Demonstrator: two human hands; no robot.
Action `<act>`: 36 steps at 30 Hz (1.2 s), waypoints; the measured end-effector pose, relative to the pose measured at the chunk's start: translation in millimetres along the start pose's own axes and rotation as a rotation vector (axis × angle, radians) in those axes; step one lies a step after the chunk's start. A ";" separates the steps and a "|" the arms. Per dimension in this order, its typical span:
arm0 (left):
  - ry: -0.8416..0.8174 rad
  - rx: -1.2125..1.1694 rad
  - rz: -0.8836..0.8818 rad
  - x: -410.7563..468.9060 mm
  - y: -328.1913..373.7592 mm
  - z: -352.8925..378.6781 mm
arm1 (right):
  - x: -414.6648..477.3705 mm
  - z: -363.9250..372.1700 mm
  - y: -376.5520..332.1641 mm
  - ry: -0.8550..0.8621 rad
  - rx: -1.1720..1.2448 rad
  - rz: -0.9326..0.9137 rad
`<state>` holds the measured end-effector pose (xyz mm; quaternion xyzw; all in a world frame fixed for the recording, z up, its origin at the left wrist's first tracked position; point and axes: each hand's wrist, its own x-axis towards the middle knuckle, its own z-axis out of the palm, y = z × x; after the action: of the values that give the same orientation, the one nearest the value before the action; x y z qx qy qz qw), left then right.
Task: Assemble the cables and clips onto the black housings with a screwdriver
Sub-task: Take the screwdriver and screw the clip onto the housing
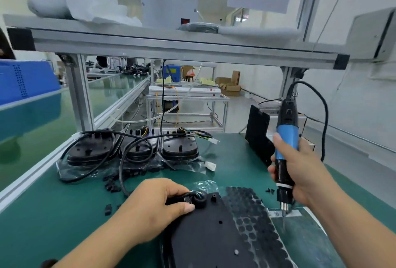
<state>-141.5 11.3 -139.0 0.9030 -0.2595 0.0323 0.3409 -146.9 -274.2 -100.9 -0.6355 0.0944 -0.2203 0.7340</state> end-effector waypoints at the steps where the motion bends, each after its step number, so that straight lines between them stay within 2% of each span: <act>1: -0.018 0.001 -0.004 0.5 -0.8 -1.0 | 1.2 -3.9 2.1 0.015 -0.013 -0.002; 3: -0.045 -0.062 -0.033 3.3 -3.4 -2.1 | 3.4 -10.2 3.8 0.031 -0.040 -0.002; 8: 0.064 -0.264 -0.112 8.5 -8.8 8.4 | 3.0 -18.9 8.5 0.065 -0.051 0.005; 16: -0.007 -0.267 -0.103 9.2 -9.3 8.0 | 3.5 -29.3 14.4 0.055 -0.065 0.053; 19: -0.069 -0.267 -0.144 8.7 -4.5 0.0 | 5.5 -31.6 16.1 0.059 -0.152 0.041; 22: -0.042 -0.267 -0.145 23.0 8.4 -10.6 | 9.7 -33.3 20.3 0.066 -0.190 0.046; 25: -0.073 -0.104 -0.082 56.8 35.4 -8.8 | 12.7 -34.4 24.8 0.091 -0.250 0.026; 32: -0.523 0.344 -0.090 124.2 78.0 44.6 | 12.5 -36.2 26.1 0.132 -0.385 -0.028; 36: -0.522 0.451 -0.121 131.5 76.0 47.8 | 8.4 -35.2 23.2 0.206 -0.571 -0.115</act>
<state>-70.9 -125.8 -99.2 0.9471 -0.2705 -0.1635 0.0560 -149.5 -307.1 -128.4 -0.7947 0.1903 -0.2893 0.4985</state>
